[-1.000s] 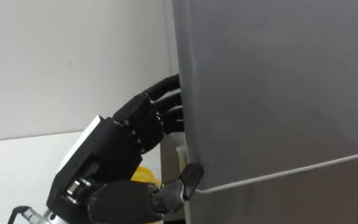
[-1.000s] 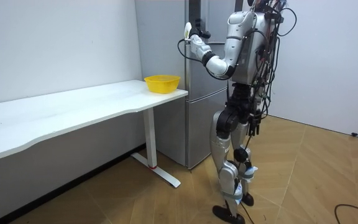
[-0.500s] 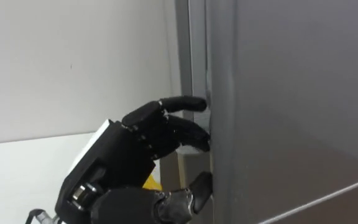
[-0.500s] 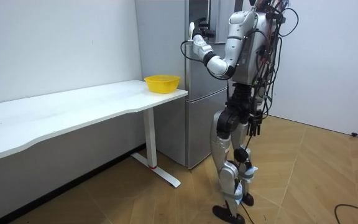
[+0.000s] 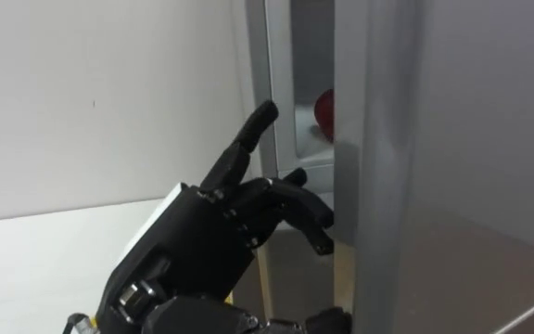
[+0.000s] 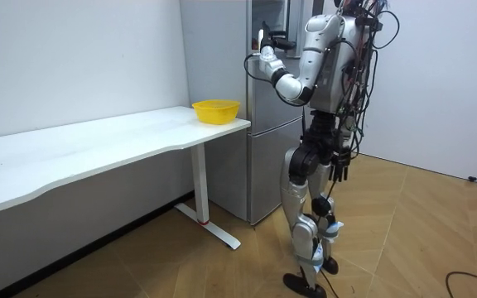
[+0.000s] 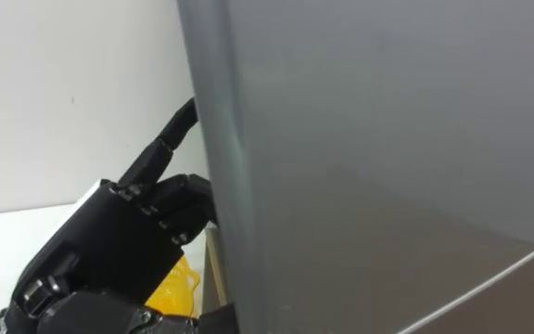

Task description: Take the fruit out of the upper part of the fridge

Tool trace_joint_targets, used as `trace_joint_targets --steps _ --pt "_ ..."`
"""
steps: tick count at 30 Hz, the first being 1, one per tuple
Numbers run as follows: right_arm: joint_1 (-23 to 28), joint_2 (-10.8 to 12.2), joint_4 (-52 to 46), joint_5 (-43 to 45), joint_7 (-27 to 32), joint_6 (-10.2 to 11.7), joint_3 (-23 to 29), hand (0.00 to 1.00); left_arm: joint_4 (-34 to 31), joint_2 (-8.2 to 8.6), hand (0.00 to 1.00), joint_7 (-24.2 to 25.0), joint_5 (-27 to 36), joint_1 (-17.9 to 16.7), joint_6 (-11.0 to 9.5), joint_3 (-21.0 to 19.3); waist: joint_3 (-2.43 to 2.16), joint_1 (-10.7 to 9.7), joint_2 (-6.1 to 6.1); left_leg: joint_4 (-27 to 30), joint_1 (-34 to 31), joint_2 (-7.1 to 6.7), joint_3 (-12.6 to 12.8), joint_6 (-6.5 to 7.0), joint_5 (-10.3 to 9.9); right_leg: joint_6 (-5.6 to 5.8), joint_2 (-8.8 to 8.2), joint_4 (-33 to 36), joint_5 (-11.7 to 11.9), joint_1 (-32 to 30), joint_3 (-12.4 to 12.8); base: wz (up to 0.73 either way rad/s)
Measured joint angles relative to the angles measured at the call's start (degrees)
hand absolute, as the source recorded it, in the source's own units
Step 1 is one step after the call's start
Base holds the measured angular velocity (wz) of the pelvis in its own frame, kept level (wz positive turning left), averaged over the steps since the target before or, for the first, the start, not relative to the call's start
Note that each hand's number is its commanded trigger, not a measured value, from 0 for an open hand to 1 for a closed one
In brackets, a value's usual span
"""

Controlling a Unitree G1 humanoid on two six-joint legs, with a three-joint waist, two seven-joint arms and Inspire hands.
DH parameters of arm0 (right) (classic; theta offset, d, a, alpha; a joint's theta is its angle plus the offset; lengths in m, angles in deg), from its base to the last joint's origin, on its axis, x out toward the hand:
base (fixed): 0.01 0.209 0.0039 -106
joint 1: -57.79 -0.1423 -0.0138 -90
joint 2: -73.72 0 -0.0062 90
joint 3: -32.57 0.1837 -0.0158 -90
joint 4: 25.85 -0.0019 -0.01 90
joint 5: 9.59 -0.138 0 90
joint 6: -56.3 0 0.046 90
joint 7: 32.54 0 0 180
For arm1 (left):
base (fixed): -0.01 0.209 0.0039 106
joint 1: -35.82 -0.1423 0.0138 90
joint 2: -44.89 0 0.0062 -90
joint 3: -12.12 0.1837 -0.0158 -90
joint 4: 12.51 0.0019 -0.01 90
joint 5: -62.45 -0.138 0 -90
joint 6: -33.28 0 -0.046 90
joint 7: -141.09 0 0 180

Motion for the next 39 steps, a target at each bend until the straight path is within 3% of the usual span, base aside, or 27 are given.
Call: trace_joint_targets --steps 22,32,37,39 --pt "0.46 0.11 -0.20 -0.53 -0.01 0.01 -0.03 0.00 -0.01 -0.14 0.00 1.34 1.40 0.11 -0.01 0.84 -0.08 -0.30 -0.57 0.01 -0.05 0.03 0.40 0.00 0.00 0.00 0.04 0.13 0.00 -0.34 0.32 0.00" --pt "0.40 0.18 -0.11 -0.43 -0.53 0.03 0.02 0.00 0.03 -0.17 0.00 4.26 1.66 2.77 -0.02 2.00 -0.14 -0.63 -0.52 0.10 0.14 0.12 1.98 0.00 0.00 -0.01 0.24 0.31 0.02 -0.97 2.98 -0.12" --pt "0.47 0.17 -0.09 -0.43 -0.21 0.06 0.04 0.00 0.04 -0.24 0.00 4.58 1.66 4.14 -0.03 3.24 -0.17 -1.03 0.12 0.11 -0.07 0.12 2.20 0.00 0.00 -0.02 0.64 0.17 0.02 -1.40 3.58 -0.09" --pt "0.52 0.18 -0.11 -0.49 0.15 0.14 0.04 0.00 -0.02 -0.16 0.00 4.71 1.90 4.19 -0.29 3.29 -0.15 -1.06 0.49 0.10 -0.06 0.42 3.42 -0.01 -0.01 -0.16 0.82 0.31 0.13 -1.85 4.66 -0.23"
